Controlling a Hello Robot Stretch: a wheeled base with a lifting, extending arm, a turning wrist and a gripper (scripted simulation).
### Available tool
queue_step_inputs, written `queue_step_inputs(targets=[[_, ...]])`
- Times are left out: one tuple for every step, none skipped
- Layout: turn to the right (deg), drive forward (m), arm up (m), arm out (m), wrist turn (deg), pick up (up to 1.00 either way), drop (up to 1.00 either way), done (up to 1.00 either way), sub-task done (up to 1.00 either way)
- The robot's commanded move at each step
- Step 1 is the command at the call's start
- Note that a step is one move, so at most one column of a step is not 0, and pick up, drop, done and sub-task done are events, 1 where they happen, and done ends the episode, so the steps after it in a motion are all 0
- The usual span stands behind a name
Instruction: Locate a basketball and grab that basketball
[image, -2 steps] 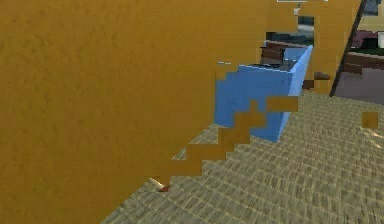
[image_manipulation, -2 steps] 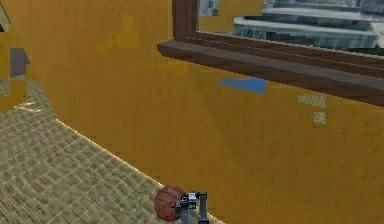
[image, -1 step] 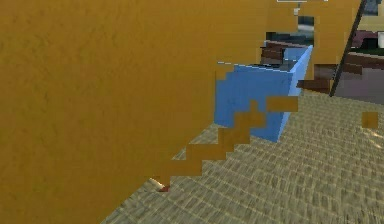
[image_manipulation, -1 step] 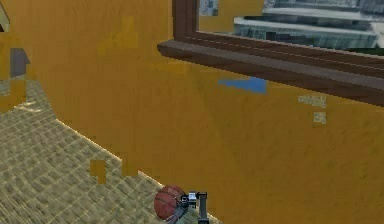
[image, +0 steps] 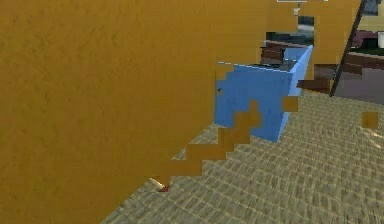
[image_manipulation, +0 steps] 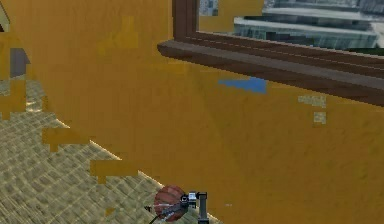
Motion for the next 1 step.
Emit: queue_step_inputs(targets=[[0.0, 0.0, 0.0, 0.0, 45.0, 0.0, 0.0, 0.0, 0.0]])
